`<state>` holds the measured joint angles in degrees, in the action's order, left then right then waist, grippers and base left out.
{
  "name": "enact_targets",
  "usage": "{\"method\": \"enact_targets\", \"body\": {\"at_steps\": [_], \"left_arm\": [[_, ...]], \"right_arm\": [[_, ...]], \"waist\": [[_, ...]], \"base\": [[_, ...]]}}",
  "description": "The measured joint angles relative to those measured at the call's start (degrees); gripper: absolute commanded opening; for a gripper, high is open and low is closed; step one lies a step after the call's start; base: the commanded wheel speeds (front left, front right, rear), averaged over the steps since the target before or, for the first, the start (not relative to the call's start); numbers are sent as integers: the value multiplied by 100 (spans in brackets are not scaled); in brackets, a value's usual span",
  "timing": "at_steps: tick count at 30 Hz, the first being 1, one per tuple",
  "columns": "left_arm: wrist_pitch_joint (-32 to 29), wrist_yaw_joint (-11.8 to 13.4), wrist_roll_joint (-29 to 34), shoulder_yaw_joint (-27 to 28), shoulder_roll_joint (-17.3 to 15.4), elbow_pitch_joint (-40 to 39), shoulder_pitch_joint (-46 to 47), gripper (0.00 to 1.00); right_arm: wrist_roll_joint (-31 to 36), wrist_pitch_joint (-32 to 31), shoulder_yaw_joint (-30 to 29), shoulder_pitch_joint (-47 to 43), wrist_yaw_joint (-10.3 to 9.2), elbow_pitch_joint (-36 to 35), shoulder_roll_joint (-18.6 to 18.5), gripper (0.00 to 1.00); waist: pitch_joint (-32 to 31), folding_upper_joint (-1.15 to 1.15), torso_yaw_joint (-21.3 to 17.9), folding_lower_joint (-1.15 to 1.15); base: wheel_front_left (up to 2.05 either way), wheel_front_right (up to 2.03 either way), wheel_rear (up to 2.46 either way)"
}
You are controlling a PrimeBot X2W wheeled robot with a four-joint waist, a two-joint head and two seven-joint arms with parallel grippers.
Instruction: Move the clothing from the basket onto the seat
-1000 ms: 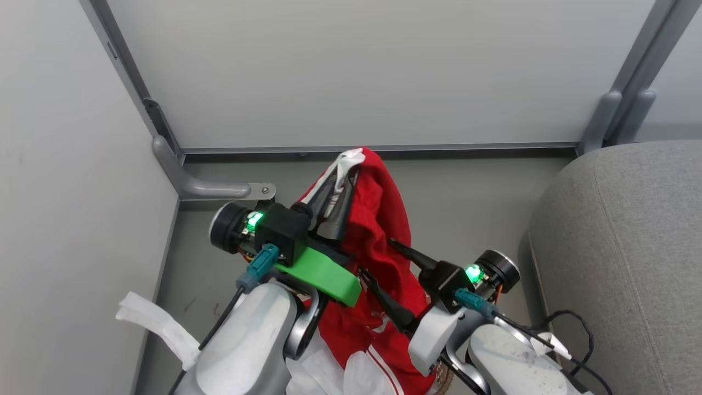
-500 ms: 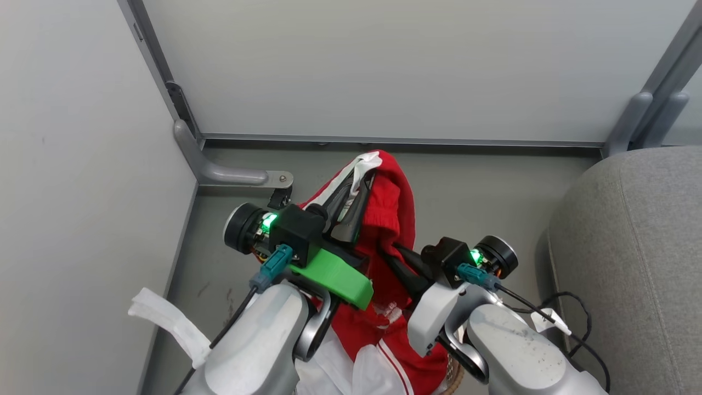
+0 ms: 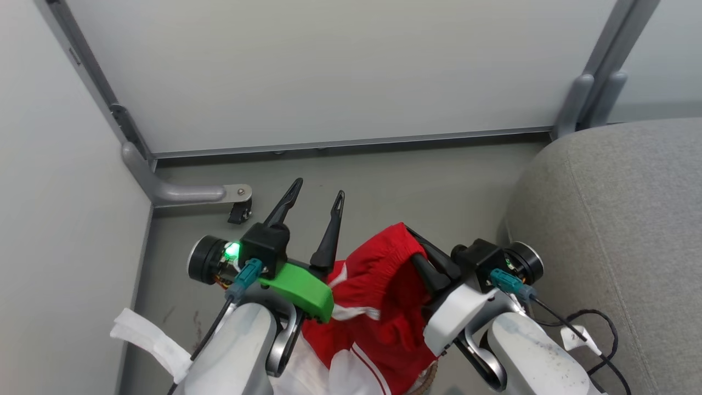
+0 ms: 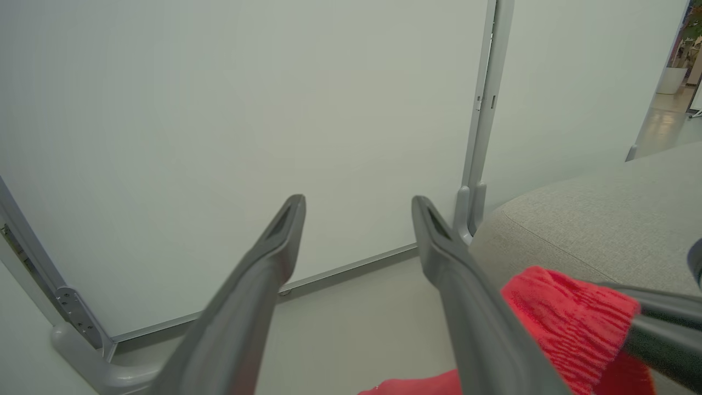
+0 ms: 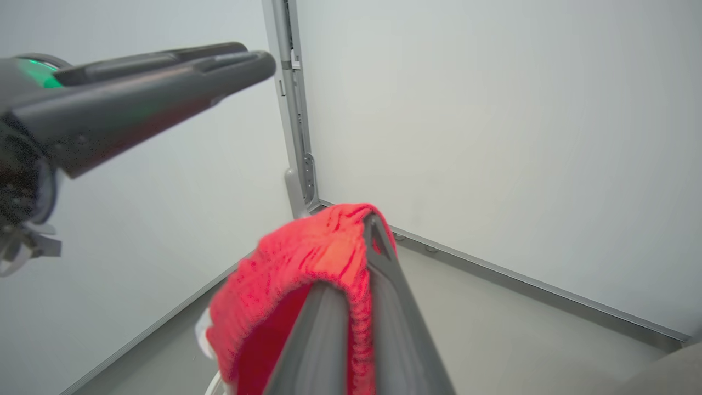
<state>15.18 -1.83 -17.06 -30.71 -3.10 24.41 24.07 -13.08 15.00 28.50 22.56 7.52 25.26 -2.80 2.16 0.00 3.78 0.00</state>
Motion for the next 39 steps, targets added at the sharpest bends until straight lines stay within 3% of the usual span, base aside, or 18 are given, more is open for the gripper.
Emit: {"method": "enact_targets", "body": {"at_steps": [14, 25, 32, 39], "left_arm": [[-1, -321, 441, 812, -26, -221, -817, 100], [0, -472, 650, 859, 15, -399, -898, 100], [-1, -523, 645, 633, 34, -382, -792, 100], [-1, -544, 733, 626, 21, -435, -694, 100]], "right_arm": [[252, 0, -672, -464, 1, -896, -67, 0], [359, -1, -1112, -497, 1, -1477, -272, 0], [625, 0, -1386, -235, 1, -1926, -704, 0], [783, 0, -1419, 1220, 1, -2053, -1624, 0]], "waist": [[-2, 0, -1516, 0], [123, 0, -2832, 0], [345, 0, -3325, 0], [762, 0, -3447, 0]], "base": [[0, 0, 0], [0, 0, 0], [0, 0, 0], [0, 0, 0]]}}
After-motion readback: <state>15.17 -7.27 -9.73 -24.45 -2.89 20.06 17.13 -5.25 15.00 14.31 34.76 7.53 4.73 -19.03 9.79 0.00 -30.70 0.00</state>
